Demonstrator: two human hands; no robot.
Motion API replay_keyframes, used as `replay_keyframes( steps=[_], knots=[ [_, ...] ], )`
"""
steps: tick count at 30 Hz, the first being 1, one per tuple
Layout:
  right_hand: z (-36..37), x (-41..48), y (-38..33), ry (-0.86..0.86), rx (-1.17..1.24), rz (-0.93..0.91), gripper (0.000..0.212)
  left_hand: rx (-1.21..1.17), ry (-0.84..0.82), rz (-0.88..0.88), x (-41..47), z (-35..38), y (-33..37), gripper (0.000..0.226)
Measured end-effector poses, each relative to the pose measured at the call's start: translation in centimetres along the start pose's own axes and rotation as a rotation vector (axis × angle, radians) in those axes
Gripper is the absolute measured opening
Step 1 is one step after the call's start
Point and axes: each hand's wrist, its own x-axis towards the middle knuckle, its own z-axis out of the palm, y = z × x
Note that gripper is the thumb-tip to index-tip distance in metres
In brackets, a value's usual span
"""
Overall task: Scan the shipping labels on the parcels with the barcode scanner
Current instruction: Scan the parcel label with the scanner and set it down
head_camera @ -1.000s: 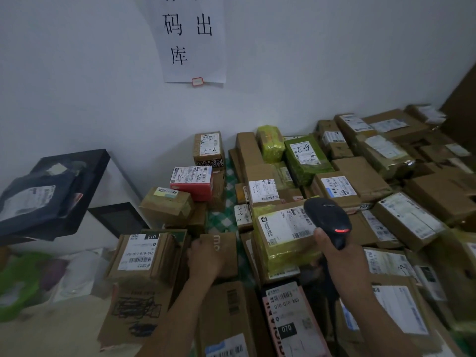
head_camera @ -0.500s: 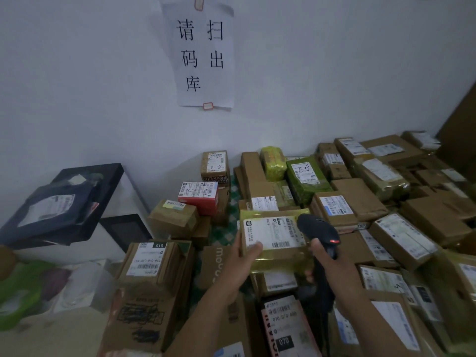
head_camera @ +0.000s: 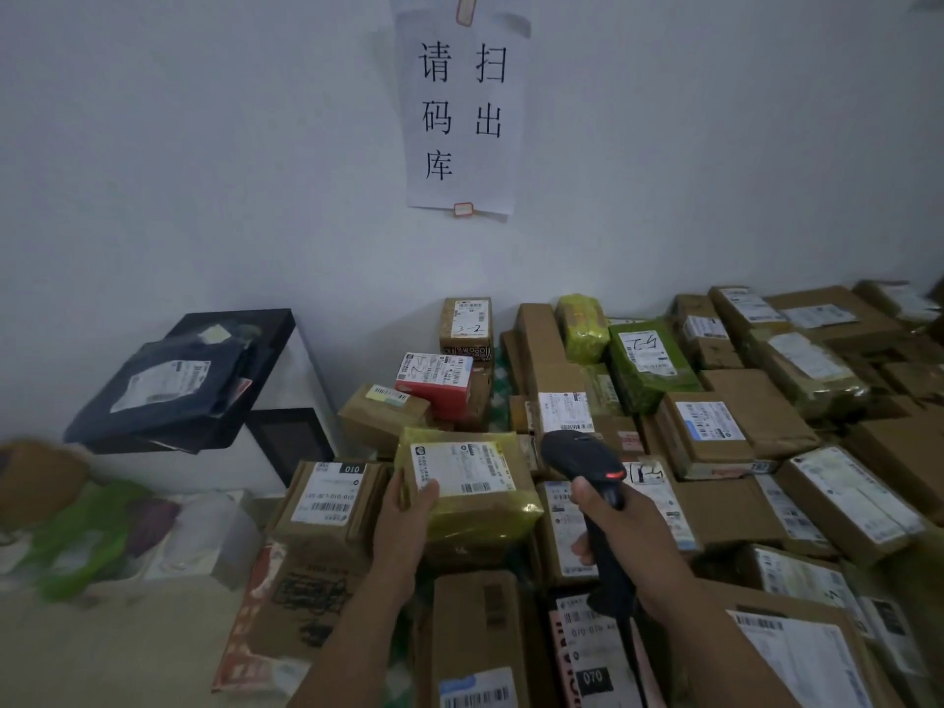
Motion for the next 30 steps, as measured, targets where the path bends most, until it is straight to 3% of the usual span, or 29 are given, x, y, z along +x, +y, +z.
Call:
replay_keyframes(
  steps=[5,15,21,25,30],
  knots=[
    [0.1,-0.1,0.2,0.000,-0.025,-0.001,0.031,0.167,-0.066,-0.046,0.8,0.4,-0.8,0.046],
    [0.9,-3.5,0.4,0.069,-0.139,-0.046,0.033,0.571,-0.102,0.126,1.5,-0.4,-1.5,0.039],
    [3.7,-8.5,0.3,0.226,-0.166,-0.026,0.041,0.729,-0.273,0.376,6.0,-2.0,-4.5,0.065],
    [7.5,-12.8,-0.2,0.357,-0.178,-0.046,0.048,0.823,-0.390,0.528,1.0,-4.4,-0.9,0.057],
    [13.2,-16.3,-1.4,0.340,-0.139,-0.019,0.050,0.914,-0.426,0.647,-2.3,-9.7,2.0,0.039]
  ],
)
